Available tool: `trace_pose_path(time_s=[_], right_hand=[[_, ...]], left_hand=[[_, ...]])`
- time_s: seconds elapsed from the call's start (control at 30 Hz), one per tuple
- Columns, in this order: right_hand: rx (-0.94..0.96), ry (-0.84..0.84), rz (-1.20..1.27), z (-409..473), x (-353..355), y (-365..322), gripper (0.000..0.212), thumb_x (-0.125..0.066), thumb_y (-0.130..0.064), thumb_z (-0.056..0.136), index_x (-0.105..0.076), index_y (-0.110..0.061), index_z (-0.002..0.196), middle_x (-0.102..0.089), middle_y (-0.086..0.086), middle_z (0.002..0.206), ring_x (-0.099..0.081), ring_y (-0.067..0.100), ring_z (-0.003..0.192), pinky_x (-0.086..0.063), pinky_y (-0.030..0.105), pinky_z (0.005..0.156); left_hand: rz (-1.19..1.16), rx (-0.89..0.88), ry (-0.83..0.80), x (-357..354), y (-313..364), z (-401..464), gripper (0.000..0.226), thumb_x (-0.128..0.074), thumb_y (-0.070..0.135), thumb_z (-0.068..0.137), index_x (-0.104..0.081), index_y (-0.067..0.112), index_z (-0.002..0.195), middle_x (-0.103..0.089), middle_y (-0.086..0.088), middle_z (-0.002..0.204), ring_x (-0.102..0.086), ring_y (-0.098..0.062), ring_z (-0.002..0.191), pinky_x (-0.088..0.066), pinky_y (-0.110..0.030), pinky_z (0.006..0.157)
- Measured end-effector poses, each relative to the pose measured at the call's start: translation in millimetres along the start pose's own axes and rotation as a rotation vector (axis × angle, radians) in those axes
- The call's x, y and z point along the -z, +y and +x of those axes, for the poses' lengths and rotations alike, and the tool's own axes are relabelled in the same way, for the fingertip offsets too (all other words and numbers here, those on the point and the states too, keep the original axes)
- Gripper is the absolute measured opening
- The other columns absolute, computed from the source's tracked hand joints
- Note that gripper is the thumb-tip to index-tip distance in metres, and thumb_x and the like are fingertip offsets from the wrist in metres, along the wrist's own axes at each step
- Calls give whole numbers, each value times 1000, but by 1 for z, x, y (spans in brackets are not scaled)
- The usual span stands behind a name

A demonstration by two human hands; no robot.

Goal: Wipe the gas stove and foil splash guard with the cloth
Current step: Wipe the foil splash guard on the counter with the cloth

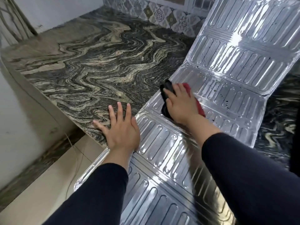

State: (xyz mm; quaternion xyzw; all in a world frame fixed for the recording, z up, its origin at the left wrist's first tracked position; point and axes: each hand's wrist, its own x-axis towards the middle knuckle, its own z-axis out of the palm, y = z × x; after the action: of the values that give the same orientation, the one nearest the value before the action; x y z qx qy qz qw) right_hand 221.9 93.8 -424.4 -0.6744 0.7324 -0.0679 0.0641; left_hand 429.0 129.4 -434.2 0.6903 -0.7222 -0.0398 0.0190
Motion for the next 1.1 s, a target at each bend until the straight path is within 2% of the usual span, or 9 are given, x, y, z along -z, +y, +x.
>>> trace_pose_path(time_s=[0.1,0.2,0.37,0.53,0.6,0.67,0.83,1.03,1.1], right_hand=[[113,-21,7,-50,-1,-13,55,-12,-44,93,-27,-37,146,-17,1,160,-7,23,148,-5,51,118],[184,-60,-11,-80,4,13,57,-10,-49,91,-28,-43,144,-16,-5,160,-7,18,148,-3,49,118],[-23,-10,-52,-103,20,79,57,-8,-54,89,-24,-47,143,-14,-7,160,-6,15,148,0,50,117],[-45,27,-38,-107,8,49,52,-14,-47,94,-25,-43,144,-15,-2,160,-6,21,148,-6,52,118],[-52,39,-21,-109,2,31,50,-19,-44,96,-27,-41,144,-15,0,160,-5,22,148,-6,53,117],[-77,56,12,-113,-2,11,50,-20,-42,95,-29,-38,144,-16,2,160,-5,24,148,-4,54,117],[-94,63,77,-128,-9,-36,53,-22,-39,94,-31,-31,145,-12,5,160,-3,27,148,3,53,117],[100,47,36,-136,-6,-4,49,-24,-46,94,-35,-41,141,-18,0,159,-11,24,148,-2,50,118],[92,15,20,-132,1,22,48,-24,-48,95,-31,-45,142,-16,-3,160,-6,20,148,0,53,117]], left_hand=[[-6,-1,-9,1,0,-1,54,-3,40,99,6,33,152,14,4,161,19,-22,147,14,-74,102],[-19,-14,-23,3,-1,-2,54,-3,40,99,6,33,152,14,5,161,19,-22,147,14,-73,103],[-28,-12,-37,6,-2,-2,53,-4,41,100,6,32,152,15,2,161,19,-21,147,13,-70,107],[106,-31,-78,13,-13,6,53,-3,40,100,6,32,152,14,-2,161,17,-23,148,11,-71,107],[157,0,-64,22,-19,14,56,-11,38,100,6,26,153,14,-3,161,17,-23,148,9,-72,107],[139,-5,-32,29,-16,20,59,-18,35,100,6,23,153,13,-4,161,16,-24,148,9,-72,108],[-34,-134,-35,24,25,29,57,-16,34,100,-2,22,154,7,-4,162,14,-22,148,13,-66,110],[-43,-136,-45,1,53,22,60,-10,42,99,-5,19,154,4,-2,163,8,-21,149,4,-68,111],[-25,-146,-50,0,50,24,61,-8,45,99,-4,18,154,4,-1,163,8,-21,149,3,-69,110]])
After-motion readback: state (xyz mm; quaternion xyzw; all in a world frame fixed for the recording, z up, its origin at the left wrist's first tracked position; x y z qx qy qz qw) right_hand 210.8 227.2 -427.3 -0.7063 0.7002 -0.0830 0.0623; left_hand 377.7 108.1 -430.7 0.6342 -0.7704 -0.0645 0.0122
